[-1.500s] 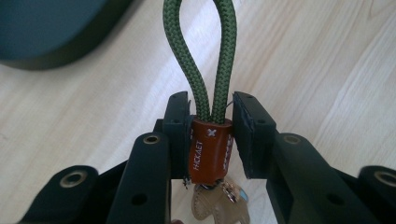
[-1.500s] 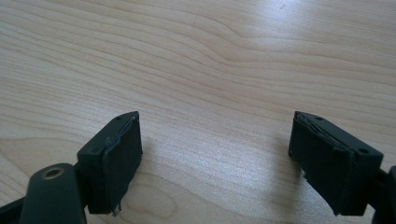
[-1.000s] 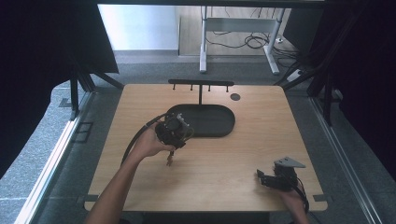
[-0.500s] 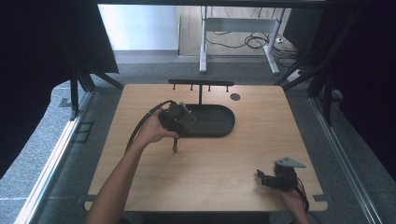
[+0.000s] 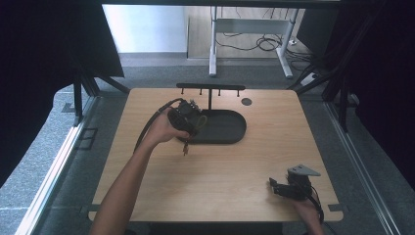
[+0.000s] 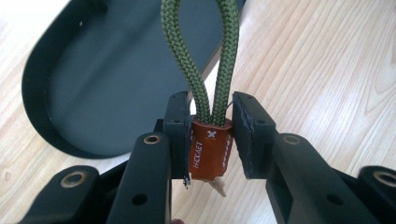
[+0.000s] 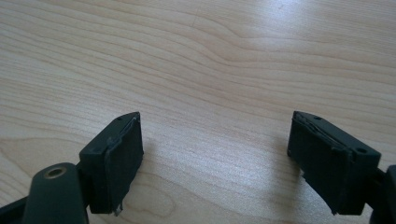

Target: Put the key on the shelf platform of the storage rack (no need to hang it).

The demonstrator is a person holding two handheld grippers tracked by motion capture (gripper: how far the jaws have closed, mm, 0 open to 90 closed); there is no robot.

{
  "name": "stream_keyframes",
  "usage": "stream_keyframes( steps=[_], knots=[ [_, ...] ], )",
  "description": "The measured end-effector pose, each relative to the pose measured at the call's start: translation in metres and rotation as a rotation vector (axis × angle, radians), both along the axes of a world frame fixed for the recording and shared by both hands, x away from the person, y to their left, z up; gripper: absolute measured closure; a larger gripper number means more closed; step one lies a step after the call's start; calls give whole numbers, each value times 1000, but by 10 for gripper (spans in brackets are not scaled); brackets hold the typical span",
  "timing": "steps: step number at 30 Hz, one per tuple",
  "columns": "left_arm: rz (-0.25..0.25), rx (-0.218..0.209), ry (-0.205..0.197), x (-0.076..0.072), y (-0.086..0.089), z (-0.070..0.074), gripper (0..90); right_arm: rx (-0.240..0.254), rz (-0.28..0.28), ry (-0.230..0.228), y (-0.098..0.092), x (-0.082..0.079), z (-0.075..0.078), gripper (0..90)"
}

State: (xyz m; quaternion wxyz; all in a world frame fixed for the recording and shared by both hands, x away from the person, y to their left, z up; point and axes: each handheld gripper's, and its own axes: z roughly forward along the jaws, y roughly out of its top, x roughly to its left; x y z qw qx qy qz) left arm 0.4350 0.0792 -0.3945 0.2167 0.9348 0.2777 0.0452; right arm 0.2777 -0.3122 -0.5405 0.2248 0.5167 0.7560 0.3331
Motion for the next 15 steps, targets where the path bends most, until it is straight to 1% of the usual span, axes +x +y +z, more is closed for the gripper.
stream_keyframes(
  steps=[5, 7, 10, 13, 15],
  knots=[
    [-2, 20, -7, 5, -6, 3, 691, 0, 1, 0, 0, 0, 0, 182],
    [-4, 11, -4, 7, -8, 4, 691, 1, 0, 0, 0, 0, 0, 181],
    [-9, 29, -7, 10, -12, 4, 691, 1, 1, 0, 0, 0, 0, 181],
    [-19, 28, 3, 13, -15, 5, 691, -1, 1, 0, 0, 0, 0, 181],
    [-15, 26, 3, 15, -18, 5, 691, -2, 3, -2, 0, 0, 0, 180]
  ],
)
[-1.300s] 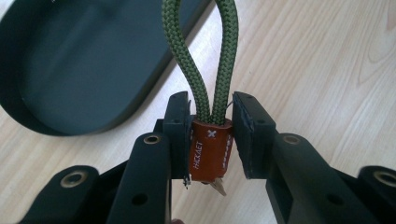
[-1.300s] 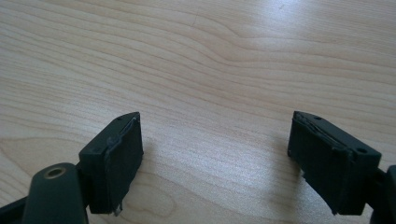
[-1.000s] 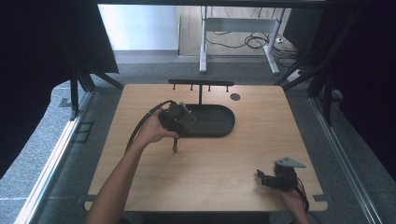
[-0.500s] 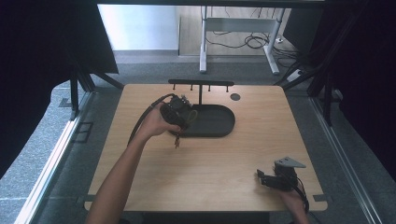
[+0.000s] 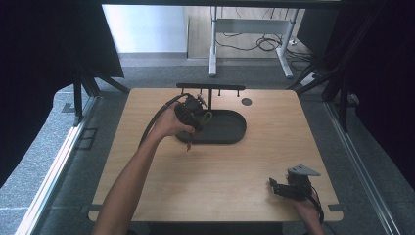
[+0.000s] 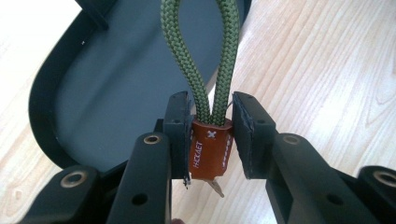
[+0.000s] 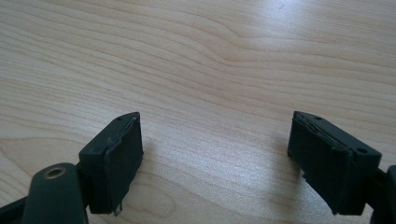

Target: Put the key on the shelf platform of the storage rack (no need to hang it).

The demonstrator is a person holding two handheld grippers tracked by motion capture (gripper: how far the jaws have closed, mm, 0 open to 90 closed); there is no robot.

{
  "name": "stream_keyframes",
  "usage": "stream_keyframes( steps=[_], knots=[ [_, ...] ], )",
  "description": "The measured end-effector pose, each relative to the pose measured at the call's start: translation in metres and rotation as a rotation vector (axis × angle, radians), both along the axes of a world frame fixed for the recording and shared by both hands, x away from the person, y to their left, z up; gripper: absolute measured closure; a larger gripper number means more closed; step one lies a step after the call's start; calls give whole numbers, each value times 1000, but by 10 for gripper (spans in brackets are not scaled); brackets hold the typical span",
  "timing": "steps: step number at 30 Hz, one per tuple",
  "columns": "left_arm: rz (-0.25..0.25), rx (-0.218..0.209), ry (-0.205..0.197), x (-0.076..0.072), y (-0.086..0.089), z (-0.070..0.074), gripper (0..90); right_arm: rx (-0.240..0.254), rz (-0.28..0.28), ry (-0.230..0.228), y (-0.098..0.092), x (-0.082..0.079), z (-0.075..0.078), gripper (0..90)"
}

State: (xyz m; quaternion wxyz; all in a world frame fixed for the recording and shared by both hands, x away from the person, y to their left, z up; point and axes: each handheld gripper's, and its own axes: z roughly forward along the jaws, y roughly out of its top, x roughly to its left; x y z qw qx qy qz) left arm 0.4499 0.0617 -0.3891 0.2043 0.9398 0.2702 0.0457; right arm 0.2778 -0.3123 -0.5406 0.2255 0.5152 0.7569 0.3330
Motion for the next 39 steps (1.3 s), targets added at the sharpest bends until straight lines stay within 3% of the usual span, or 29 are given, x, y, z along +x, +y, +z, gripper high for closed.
stream_keyframes(
  steps=[18, 30, 39],
  knots=[
    [-7, 28, -31, 28, -14, 9, 691, -3, -4, 1, 0, 1, 0, 180],
    [5, 23, -55, 48, -23, 13, 691, -4, -8, 0, 1, 1, 0, 180],
    [19, 52, -65, 56, -33, -8, 687, -3, -10, 1, 1, 1, 0, 180]
  ],
)
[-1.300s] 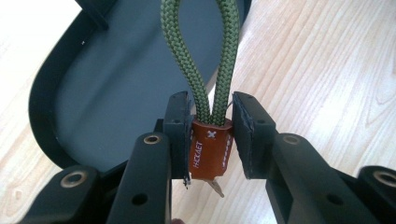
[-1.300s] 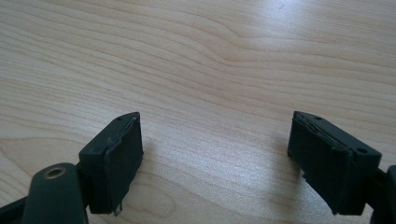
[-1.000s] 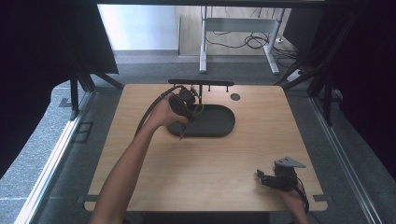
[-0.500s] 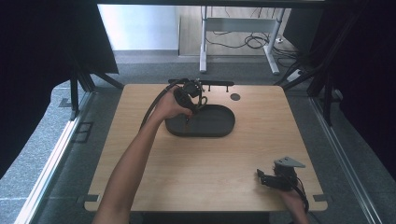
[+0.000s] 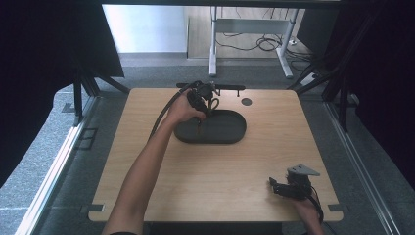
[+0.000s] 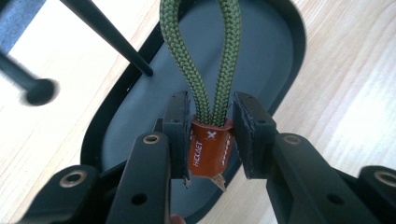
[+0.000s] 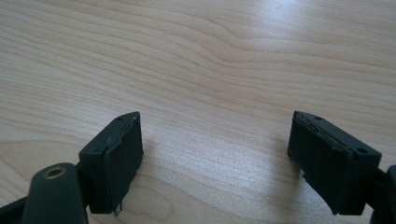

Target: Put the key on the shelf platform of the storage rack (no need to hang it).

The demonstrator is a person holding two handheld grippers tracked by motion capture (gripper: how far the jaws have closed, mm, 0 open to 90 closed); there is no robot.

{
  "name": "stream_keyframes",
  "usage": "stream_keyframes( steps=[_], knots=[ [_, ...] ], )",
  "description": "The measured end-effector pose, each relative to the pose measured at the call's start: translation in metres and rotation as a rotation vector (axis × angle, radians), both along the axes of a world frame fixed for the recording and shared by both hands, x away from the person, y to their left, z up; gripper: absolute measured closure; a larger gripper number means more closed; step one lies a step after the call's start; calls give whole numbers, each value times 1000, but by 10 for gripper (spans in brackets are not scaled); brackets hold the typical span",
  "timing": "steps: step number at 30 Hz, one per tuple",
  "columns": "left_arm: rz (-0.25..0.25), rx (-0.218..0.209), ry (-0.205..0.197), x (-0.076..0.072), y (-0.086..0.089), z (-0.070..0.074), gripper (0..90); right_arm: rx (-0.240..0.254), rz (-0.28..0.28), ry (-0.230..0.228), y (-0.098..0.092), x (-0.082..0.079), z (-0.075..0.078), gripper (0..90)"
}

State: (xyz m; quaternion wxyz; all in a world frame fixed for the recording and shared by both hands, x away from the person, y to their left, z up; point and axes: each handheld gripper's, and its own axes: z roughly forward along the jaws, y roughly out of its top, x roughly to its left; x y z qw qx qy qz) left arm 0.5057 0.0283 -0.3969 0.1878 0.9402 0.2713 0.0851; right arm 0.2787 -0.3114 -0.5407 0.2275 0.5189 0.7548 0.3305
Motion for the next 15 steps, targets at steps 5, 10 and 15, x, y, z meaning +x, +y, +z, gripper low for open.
stream_keyframes(
  steps=[5, 10, 15],
  knots=[
    [-3, 16, 8, -2, -6, -16, 684, -2, 1, -2, 0, 0, 0, 180],
    [7, 42, 11, -3, -7, -29, 680, -3, 2, -3, 0, 0, 0, 180],
    [25, 52, 18, -4, -6, -38, 675, -2, 0, -1, 0, 0, 0, 180]
  ],
)
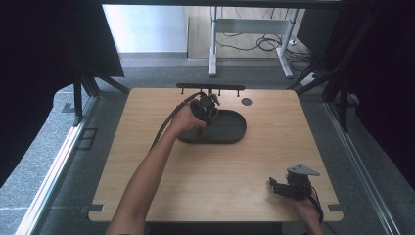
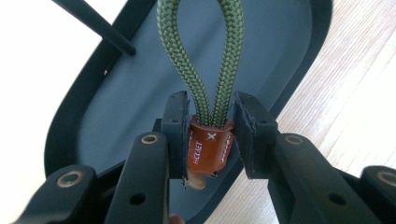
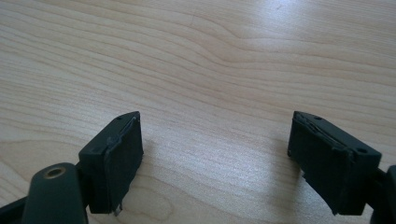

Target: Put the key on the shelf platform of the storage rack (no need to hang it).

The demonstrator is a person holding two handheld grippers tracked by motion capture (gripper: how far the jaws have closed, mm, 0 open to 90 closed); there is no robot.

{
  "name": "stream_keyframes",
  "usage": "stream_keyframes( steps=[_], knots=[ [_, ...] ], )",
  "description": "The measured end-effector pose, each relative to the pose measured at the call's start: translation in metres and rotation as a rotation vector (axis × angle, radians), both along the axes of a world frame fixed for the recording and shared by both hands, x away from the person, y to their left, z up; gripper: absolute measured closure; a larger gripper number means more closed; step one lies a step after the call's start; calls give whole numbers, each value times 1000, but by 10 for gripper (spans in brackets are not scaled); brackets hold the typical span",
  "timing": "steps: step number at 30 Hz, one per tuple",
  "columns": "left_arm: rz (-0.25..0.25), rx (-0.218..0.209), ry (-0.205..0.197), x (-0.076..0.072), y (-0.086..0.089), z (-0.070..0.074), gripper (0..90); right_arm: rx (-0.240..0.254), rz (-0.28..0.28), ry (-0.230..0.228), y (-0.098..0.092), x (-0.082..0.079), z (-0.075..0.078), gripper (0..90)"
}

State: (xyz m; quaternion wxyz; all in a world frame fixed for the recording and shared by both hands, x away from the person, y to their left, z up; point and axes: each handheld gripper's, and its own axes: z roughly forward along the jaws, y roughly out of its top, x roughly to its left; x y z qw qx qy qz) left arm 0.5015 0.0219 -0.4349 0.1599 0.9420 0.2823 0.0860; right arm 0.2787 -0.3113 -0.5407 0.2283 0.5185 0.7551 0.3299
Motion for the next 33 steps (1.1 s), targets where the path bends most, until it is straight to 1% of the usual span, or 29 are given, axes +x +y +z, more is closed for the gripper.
stream_keyframes(
  steps=[4, 8, 12, 14, 17, 23, 27, 28, 29, 32, 33],
  knots=[
    [10, 2, 8, 0, 2, -5, 673, 0, 0, 1, 0, 0, 0, 180],
    [18, -3, 4, 0, 4, -7, 655, 1, -1, 1, 0, 0, 0, 180],
    [25, -18, -9, -2, 6, -3, 603, 0, 0, 1, 0, 0, 0, 180],
    [24, -24, -16, -3, 7, 0, 593, 0, 0, 1, 0, 0, 0, 180],
    [16, -47, -23, -6, 12, 5, 581, 0, 0, 1, 0, 0, 0, 180],
    [0, -86, -29, -21, 21, 13, 572, -1, 1, -1, 0, 0, 0, 180],
    [-9, -117, -37, -34, 29, 19, 569, 0, 1, 0, 0, 0, 0, 179],
    [-9, -127, -45, -39, 31, 21, 569, 0, 1, 0, 0, 0, 0, 179],
    [-6, -137, -45, -43, 34, 22, 569, 0, 1, 1, 0, 0, 0, 178],
    [-20, -157, -51, -52, 41, 24, 564, 0, 1, 1, 0, 0, 0, 178],
    [-17, -167, -45, -58, 44, 24, 561, 0, 0, 1, 0, 0, 0, 178]
  ],
)
